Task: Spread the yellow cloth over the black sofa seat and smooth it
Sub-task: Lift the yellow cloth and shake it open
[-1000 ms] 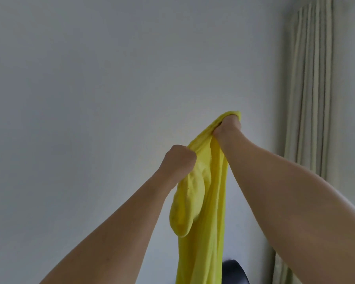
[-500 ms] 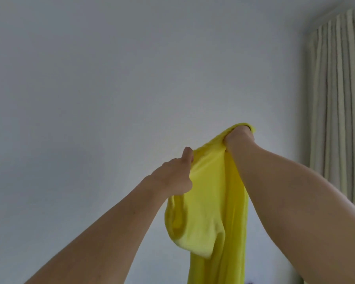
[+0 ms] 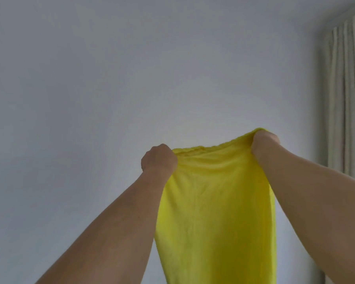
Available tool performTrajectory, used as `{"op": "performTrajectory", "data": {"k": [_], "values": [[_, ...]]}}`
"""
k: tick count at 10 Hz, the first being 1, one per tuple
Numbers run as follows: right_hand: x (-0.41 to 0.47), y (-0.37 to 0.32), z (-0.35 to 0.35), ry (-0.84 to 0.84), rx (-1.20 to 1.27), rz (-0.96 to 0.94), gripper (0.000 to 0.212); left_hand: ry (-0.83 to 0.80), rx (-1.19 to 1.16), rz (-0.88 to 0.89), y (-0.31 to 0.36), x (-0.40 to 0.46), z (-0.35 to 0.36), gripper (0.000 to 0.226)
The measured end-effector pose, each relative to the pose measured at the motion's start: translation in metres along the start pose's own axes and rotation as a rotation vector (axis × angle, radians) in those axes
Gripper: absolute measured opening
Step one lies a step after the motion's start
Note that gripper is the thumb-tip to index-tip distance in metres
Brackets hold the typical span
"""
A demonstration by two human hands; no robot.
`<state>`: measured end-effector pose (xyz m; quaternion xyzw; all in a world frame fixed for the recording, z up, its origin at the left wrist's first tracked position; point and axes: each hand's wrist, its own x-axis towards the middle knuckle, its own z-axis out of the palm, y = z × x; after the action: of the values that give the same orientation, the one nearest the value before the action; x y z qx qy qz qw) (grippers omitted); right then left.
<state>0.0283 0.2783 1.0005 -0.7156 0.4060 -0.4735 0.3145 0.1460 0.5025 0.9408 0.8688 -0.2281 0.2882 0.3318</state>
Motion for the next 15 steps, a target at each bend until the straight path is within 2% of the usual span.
{"op": "performTrajectory", "data": {"k": [1,2,3,4,5,6,7,8,9,10,11,12,13,14,15], "values": [[0.012,0.013,-0.003,0.057,-0.071,0.005,0.044,-0.062,0.0,0.094,0.011,0.003,0.001,0.007],[0.019,0.036,-0.016,0.229,-0.148,-0.015,0.041,-0.197,0.169,0.217,0.014,0.003,0.005,0.008],[0.017,0.056,-0.032,0.112,-0.137,-0.047,0.03,-0.205,0.242,0.202,0.013,0.004,0.016,0.012],[0.001,0.078,-0.036,0.114,-0.315,-0.134,0.022,-0.184,0.094,0.149,0.022,0.001,0.027,0.016],[-0.009,0.092,-0.032,0.094,-0.357,-0.12,0.018,-0.099,0.018,0.162,0.034,-0.007,0.037,0.017],[-0.003,0.109,-0.029,0.088,-0.353,-0.101,0.022,-0.138,0.088,0.275,0.039,-0.021,0.036,0.014],[0.004,0.118,-0.026,0.145,-0.005,0.118,0.031,-0.277,0.281,0.532,0.034,-0.031,0.029,0.018],[0.031,0.114,-0.011,0.59,0.779,0.549,0.041,-0.195,0.532,0.74,0.021,-0.038,0.031,0.011],[0.021,0.102,-0.005,0.629,0.856,0.535,0.045,0.008,0.649,0.736,0.003,-0.041,0.044,0.016],[0.022,0.105,-0.001,0.513,0.722,0.258,0.031,0.131,0.593,0.527,-0.014,-0.036,0.054,0.02],[0.021,0.108,0.002,0.334,0.123,-0.127,0.018,0.11,0.433,0.29,-0.029,-0.028,0.06,0.021],[0.006,0.112,0.008,0.076,-0.685,-0.694,0.008,0.08,0.401,0.153,-0.047,-0.021,0.065,0.023],[-0.016,0.112,0.01,-0.052,-0.882,-1.03,0.021,0.099,0.47,0.112,-0.062,-0.014,0.071,0.023],[-0.026,0.114,0.011,-0.26,-0.948,-1.11,0.049,0.051,0.428,-0.004,-0.068,-0.01,0.078,0.026],[-0.032,0.121,0.02,-0.229,-1.259,-1.079,0.061,-0.033,0.431,-0.004,-0.063,-0.017,0.086,0.034]]}}
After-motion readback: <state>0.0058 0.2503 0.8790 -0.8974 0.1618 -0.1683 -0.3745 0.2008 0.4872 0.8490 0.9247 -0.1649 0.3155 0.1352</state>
